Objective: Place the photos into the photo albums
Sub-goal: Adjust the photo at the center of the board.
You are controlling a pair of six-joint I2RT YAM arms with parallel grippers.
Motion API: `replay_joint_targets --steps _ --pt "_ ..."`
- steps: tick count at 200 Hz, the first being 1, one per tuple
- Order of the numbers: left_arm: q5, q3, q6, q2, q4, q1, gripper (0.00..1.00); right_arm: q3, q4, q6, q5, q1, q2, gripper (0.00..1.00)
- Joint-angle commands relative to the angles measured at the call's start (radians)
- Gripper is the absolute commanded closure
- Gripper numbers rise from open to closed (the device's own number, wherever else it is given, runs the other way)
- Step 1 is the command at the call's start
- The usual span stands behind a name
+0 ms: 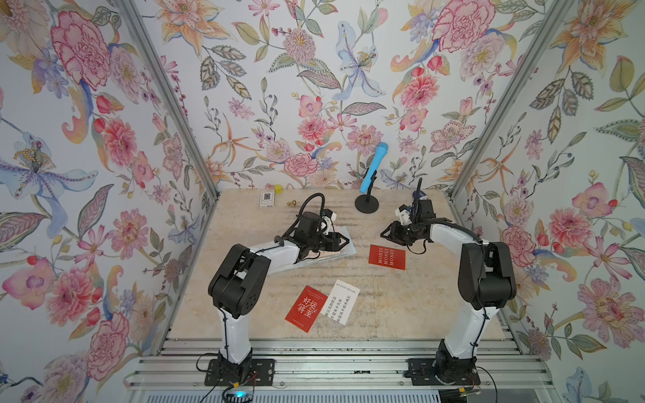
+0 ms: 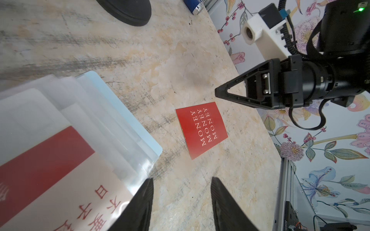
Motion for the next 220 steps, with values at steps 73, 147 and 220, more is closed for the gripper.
replay_joint_targets --steps 73,147,220 --pt "-0.019 0.216 0.057 0.184 -0.186 -0.109 0.51 -0.280 0.173 0.101 -0.062 -0.157 -0.143 0.63" --pt "-0.052 0.380 0.114 0.294 -0.328 -0.143 0.50 -0.343 0.172 0.082 -0.075 -0.186 -0.153 0.63" --pt "-0.055 0.444 0.105 0.353 -0.333 -0.155 0.50 -0.409 0.172 0.057 -0.058 -0.228 -0.190 0.63"
